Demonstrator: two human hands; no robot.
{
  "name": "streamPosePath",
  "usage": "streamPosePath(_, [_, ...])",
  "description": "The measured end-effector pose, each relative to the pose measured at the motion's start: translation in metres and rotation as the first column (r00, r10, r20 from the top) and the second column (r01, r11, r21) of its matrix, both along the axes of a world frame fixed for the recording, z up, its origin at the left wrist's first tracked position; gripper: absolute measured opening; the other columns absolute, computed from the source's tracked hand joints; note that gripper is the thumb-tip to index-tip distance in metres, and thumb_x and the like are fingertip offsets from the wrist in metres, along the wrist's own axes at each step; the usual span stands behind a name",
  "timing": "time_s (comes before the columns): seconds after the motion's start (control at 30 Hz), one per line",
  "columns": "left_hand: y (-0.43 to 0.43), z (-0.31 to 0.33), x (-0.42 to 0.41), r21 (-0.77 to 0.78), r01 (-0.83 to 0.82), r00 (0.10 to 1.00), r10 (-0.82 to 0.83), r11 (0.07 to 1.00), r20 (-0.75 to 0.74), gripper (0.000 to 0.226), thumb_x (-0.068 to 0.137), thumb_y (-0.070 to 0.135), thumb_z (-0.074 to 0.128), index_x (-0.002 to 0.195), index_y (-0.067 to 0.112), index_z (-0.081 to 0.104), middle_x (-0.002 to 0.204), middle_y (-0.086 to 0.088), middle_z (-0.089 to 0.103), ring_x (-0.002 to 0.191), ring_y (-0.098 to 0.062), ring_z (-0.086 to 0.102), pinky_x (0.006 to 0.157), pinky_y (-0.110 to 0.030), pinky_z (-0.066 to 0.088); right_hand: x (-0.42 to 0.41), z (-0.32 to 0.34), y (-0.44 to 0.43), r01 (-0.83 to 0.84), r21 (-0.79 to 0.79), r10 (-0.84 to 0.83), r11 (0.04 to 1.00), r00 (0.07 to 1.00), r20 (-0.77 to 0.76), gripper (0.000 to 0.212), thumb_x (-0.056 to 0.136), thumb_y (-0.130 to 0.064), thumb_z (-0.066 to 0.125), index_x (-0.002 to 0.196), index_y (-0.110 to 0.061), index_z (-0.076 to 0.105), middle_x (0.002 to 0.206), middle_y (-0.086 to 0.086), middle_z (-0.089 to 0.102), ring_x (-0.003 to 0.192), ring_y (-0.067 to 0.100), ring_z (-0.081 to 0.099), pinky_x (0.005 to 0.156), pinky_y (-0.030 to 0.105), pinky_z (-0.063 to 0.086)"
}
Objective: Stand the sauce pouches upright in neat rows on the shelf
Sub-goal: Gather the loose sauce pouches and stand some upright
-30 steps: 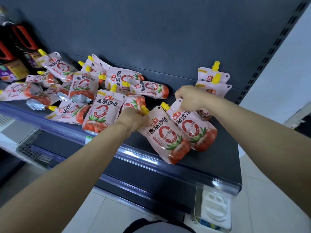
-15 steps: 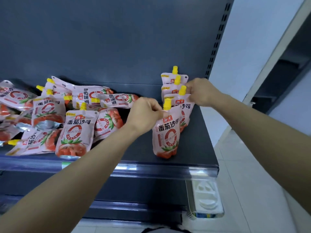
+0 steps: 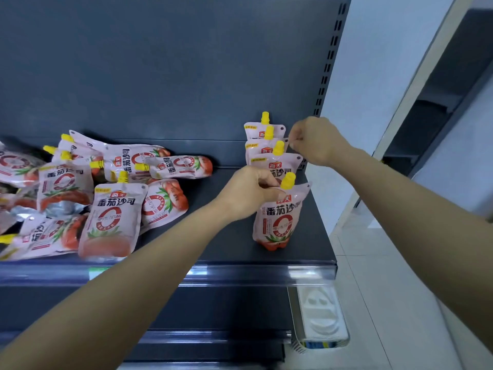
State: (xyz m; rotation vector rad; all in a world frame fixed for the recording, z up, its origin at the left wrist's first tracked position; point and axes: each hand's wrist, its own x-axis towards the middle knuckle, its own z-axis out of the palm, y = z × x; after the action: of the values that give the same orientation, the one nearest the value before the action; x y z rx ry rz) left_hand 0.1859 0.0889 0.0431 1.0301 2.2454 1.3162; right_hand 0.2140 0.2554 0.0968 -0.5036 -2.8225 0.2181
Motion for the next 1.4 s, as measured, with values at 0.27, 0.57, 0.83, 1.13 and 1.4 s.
streamPosePath(0.27, [-0.046,0.036,-0.011,0.0,-0.046,0.987,0.046,0.999,-0.154,0.013,0.081,0.022,0.07,0.092,0.015,0.066,0.089,0.004,0.066,0.083,-0.011,0.061,0.074,-0.016,0.048,-0.008,0.025,-0.048,-0.098,0.212,0.112,0.972,0.992,-0.058,0.026,0.094,-0.016,0.05,0.112,-0.004,0.064,0.111,0.016,0.064,0.102,0.035,0.06,0.084,0.039,0.051])
streamPosePath(0.57, [-0.114,0.07,-0.049,-0.127,-0.447,0.502,0.13,0.886,-0.855,0.037,0.087,0.025,0.06,0.12,0.008,0.055,0.116,-0.013,0.059,0.108,-0.036,0.053,0.092,-0.043,0.037,-0.029,0.047,-0.11,-0.24,0.429,0.276,0.871,0.961,-0.023,0.039,0.095,-0.029,0.053,0.128,-0.009,0.052,0.121,0.011,0.058,0.115,0.031,0.051,0.093,0.04,0.041])
streamPosePath(0.83, [-0.168,0.089,-0.059,-0.034,-0.593,0.153,0.07,0.804,-0.986,0.031,0.076,0.019,0.069,0.101,0.003,0.06,0.099,-0.015,0.064,0.088,-0.038,0.059,0.086,-0.045,0.039,-0.045,0.064,-0.154,-0.317,0.526,0.395,0.789,0.918,-0.04,0.037,0.095,-0.03,0.052,0.126,-0.01,0.052,0.12,0.008,0.058,0.112,0.029,0.051,0.09,0.038,0.04])
streamPosePath(1.13, [-0.202,0.081,-0.066,-0.081,-0.688,0.252,0.132,0.721,-0.959,0.04,0.076,0.027,0.071,0.107,0.004,0.06,0.105,-0.016,0.063,0.096,-0.039,0.059,0.087,-0.046,0.041,-0.079,0.058,-0.18,-0.457,0.547,0.523,0.701,0.852,0.042,0.03,0.095,-0.029,0.053,0.118,-0.01,0.055,0.114,0.008,0.059,0.108,0.028,0.052,0.086,0.037,0.04])
streamPosePath(1.4, [-0.215,0.049,-0.091,-0.291,-0.754,0.447,0.135,0.589,-0.884,0.044,0.083,0.034,0.063,0.117,0.007,0.057,0.114,-0.013,0.06,0.107,-0.035,0.053,0.092,-0.044,0.037,-0.132,0.028,-0.192,-0.601,0.55,0.634,0.58,0.757,0.158,0.021,0.091,-0.012,0.055,0.111,-0.01,0.058,0.11,0.007,0.061,0.104,0.027,0.055,0.084,0.036,0.042])
